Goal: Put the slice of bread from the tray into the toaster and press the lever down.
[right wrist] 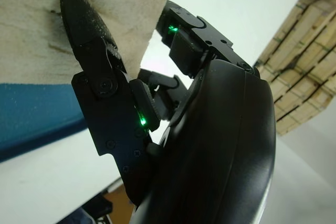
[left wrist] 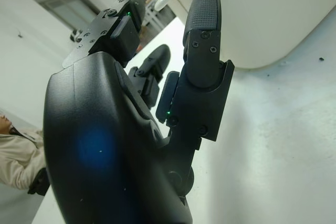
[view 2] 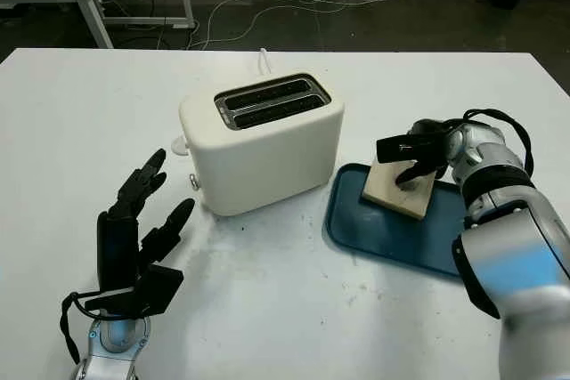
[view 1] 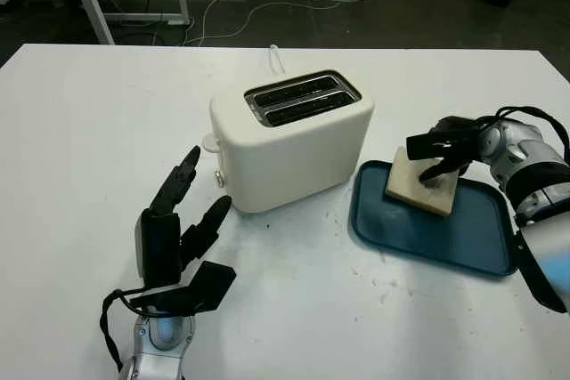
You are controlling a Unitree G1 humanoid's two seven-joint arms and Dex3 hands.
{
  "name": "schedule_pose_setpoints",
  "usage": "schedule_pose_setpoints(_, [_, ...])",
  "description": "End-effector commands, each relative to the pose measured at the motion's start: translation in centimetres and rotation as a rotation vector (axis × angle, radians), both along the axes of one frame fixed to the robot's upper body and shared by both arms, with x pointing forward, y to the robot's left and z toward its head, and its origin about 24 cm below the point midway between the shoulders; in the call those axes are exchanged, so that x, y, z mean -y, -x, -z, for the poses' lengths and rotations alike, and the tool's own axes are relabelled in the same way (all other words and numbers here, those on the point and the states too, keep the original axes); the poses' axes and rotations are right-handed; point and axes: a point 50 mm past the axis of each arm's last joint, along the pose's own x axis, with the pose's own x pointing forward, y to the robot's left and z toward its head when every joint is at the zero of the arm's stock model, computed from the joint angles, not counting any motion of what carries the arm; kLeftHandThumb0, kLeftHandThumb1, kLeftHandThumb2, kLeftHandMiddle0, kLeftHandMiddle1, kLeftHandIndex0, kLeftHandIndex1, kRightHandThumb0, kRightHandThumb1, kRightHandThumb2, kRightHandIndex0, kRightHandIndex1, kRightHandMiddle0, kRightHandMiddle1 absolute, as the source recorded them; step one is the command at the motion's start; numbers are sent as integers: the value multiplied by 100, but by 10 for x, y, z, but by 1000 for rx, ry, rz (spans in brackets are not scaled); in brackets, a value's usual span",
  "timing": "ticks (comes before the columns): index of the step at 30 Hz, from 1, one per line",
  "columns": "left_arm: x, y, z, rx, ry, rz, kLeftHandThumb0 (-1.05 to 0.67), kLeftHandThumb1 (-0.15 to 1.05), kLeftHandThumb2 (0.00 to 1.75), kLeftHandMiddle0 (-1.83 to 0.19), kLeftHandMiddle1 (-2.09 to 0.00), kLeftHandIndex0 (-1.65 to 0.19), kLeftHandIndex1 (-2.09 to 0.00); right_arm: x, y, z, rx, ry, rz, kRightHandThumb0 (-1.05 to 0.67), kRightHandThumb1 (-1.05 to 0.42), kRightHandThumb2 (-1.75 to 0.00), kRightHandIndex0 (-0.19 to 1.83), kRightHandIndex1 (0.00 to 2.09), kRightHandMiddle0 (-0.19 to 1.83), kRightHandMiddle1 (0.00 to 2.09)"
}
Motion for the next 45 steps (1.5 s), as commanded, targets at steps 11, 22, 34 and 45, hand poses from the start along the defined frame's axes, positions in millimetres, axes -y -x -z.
schedule_pose_setpoints(11, [1, 0, -2, 13, 1, -11, -55, 92, 20, -44, -45, -50, 0, 0, 8, 17, -67, 30, -53, -51, -84, -1, 47, 138, 65, 138])
schedule_pose_setpoints(22, [3, -1, -3, 9, 1, -7, -55, 92, 19, -43, -46, -49, 0, -1, 4, 8, -48, 59, -76, -40, -92, -18, 47, 137, 50, 125])
schedule_pose_setpoints(34, [6, -6, -4, 6, -10, -9, -57, 92, 18, -42, -48, -50, -1, -2, -9, -24, 87, -53, -10, -44, -88, -1, 71, 175, 58, 174])
schedule_pose_setpoints(45, [8, -5, -3, 5, -2, -5, -57, 92, 20, -40, -47, -49, 0, -4, -16, -44, 174, -92, -21, -41, -89, 0, 78, 175, 67, 175])
